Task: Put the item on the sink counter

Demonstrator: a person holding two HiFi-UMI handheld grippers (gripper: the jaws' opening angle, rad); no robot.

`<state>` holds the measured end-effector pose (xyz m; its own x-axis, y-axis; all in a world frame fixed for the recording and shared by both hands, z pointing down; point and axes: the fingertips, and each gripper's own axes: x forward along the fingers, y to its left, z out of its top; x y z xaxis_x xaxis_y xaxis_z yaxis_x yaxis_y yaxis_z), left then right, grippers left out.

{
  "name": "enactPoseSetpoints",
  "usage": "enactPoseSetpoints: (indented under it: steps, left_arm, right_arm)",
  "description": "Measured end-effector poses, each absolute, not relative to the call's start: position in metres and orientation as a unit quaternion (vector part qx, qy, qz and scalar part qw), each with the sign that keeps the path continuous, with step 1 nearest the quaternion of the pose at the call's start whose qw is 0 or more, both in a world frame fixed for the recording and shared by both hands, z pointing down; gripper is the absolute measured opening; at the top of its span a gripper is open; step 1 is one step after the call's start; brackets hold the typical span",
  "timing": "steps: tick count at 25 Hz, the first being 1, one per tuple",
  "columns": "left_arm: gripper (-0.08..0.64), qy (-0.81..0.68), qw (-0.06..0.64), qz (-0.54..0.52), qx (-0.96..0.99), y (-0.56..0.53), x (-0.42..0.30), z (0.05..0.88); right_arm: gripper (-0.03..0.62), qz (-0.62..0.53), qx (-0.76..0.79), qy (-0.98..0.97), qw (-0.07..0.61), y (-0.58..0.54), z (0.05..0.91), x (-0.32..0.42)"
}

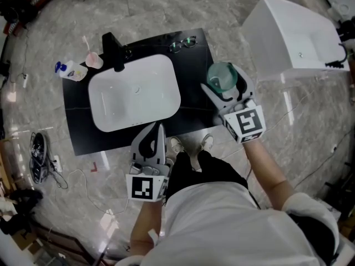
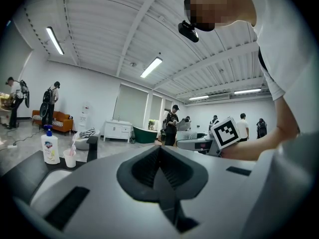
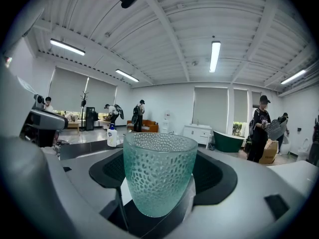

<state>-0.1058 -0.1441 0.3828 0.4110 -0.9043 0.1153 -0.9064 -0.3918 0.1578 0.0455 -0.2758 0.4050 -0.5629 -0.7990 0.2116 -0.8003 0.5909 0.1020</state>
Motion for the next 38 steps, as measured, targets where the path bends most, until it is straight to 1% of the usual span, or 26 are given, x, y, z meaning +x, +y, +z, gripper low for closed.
enactPoseSetpoints:
  steps: [15, 20, 28, 38]
  left_arm:
    - [0.002, -0.553, 0.108, 0.015, 0.826, -0.143, -0.110, 0.396]
    - [0.002, -0.554, 0.109, 0.016, 0.825, -0.144, -0.109, 0.397]
    - [0.002, -0.554, 0.115, 0.016, 0.825, -0.145, -0.107, 0.408]
    - [0.002, -0.556, 0.121, 0.023, 0.822, -0.145, -0.106, 0.419]
  right_arm:
    - [0.403, 0.020, 0.444, -0.884, 0.145, -0.283, 0.434, 0.039]
    - [0.403, 0.006, 0.439, -0.890, 0.125, -0.288, 0.440, 0.032]
    - [0.403, -0.001, 0.431, -0.891, 0.142, -0.295, 0.456, 0.027]
    - [0.403, 0.012, 0.434, -0.889, 0.144, -0.306, 0.479, 0.024]
